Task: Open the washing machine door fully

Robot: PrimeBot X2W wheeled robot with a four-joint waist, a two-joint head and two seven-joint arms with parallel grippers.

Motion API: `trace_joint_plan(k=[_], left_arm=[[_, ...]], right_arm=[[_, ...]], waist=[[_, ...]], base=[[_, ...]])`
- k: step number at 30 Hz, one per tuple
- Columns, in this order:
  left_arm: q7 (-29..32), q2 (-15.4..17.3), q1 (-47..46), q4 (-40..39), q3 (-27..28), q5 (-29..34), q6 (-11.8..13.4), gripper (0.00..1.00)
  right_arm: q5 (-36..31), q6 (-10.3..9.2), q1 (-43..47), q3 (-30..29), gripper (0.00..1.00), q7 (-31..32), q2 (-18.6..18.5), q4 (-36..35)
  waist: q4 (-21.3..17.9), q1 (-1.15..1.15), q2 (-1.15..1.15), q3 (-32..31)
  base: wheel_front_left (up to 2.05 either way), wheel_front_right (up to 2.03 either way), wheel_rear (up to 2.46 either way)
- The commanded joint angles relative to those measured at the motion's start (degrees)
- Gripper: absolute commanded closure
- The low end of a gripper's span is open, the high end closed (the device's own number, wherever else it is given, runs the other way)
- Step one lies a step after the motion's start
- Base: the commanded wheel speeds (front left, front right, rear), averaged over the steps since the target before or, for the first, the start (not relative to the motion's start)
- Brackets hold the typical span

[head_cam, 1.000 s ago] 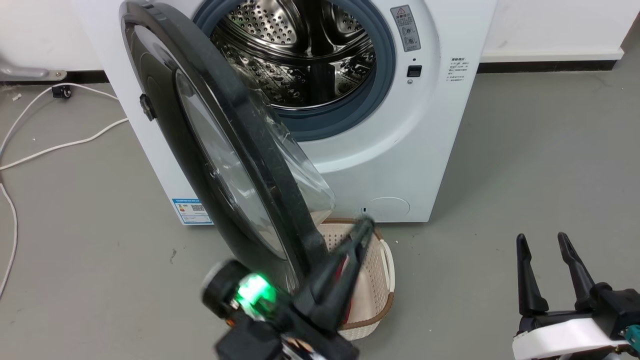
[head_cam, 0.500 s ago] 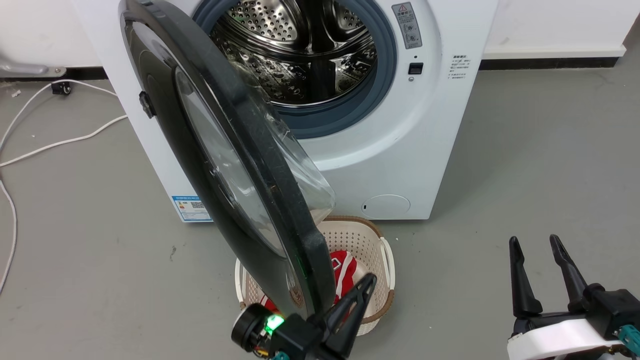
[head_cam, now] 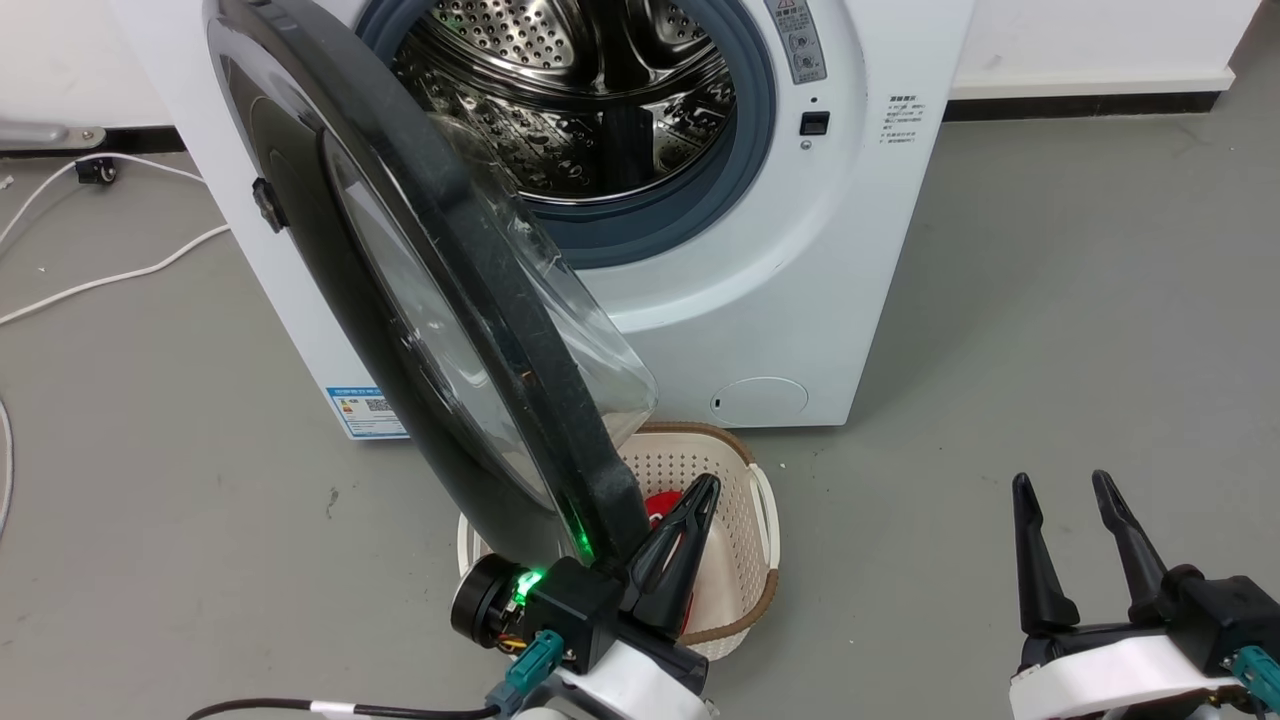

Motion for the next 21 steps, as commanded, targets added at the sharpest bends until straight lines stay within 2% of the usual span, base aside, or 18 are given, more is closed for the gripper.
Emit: trace_joint_plan(k=[1,7,13,21], left_arm=[[-0.1,1.1,-0.6,0.6,2.1,-0.1,1.1,1.00],[-0.4,2.2,1.0,-1.0,2.6,0.3,1.5,1.00],[0.0,3.9,5.0,-4.7,2.3,1.0,2.8,1.00],[2.4,5.5,10.7,-12.1,3.5,0.4,6.2,1.00]], right_arm=[[0.2,-0.03,-0.8,0.0,0.00,-0.1,0.1,0.1],[0.8,-0.03,-0.8,-0.1,0.00,-0.1,0.1,0.4],[0.2,-0.03,-0.5,-0.4,0.00,0.0,0.1,0.3],[-0.1,-0.02,-0.7,-0.6,0.00,0.4,0.1,0.0]], waist=[[0.0,0.00,0.00,0.0],[0.6,0.00,0.00,-0.1],[3.2,0.00,0.00,0.1],[8.5,0.00,0.00,0.4]], base=[[0.00,0.00,0.00],[0.00,0.00,0.00],[0.00,0.00,0.00],[0.00,0.00,0.00]])
